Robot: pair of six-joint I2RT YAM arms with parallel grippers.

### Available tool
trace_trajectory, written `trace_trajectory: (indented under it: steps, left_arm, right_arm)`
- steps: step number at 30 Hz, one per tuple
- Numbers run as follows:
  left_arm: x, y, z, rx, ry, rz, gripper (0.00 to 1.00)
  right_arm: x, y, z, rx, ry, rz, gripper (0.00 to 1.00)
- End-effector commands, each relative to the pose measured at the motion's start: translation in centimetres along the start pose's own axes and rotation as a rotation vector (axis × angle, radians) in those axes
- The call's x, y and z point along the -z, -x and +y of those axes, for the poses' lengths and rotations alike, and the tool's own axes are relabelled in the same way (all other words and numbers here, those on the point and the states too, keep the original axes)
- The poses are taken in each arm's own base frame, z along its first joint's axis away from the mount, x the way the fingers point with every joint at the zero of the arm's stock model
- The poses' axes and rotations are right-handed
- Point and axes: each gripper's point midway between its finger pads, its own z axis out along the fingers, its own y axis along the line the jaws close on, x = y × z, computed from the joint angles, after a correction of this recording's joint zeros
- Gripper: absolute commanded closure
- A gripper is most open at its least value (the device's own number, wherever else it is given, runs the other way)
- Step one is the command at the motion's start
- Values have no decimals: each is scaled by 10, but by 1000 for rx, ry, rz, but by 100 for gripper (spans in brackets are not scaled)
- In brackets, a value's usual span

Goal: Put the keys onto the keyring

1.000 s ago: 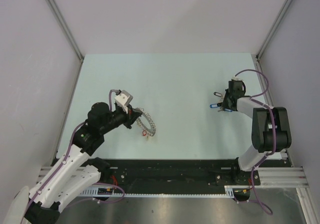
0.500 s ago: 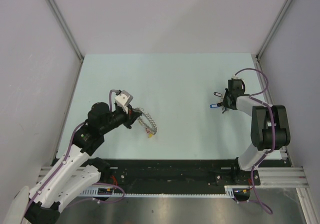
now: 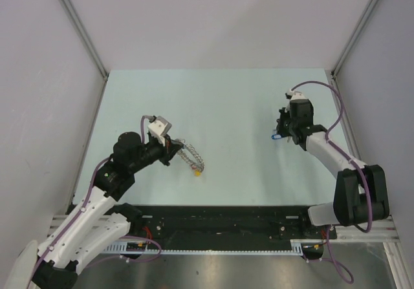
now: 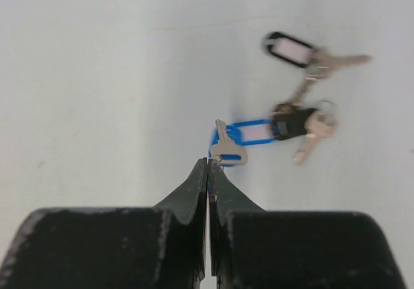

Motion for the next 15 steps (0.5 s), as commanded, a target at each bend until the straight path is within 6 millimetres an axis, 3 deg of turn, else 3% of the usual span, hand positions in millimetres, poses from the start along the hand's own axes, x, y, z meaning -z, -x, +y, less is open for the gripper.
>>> trace_trajectory:
  steps: [1,2,4,5,8,9,11,15]
  left_arm:
    - [6,33,1,-36,10,-104,100]
    - [6,33,2,-35,11,-106,100]
    - [6,33,4,-31,20,-105,100]
    - [7,34,5,-30,23,-109,100]
    - [8,35,6,-31,29,-118,99]
    - [9,36,7,-30,34,-125,100]
    - [8,36,9,-29,40,-128,100]
    - [9,36,11,-26,48,-135,100]
  right_arm:
    - [29,-4,73,131,299,-54,100]
    - [36,-15,101,175,408,-58,100]
    - [43,-26,121,212,489,-64,100]
    - [50,-35,146,252,592,-85,100]
    - [57,-53,174,311,712,-106,100]
    - [58,-70,180,318,749,-81,100]
    - [61,-79,194,324,834,-86,100]
    - [61,-109,197,323,892,-35,100]
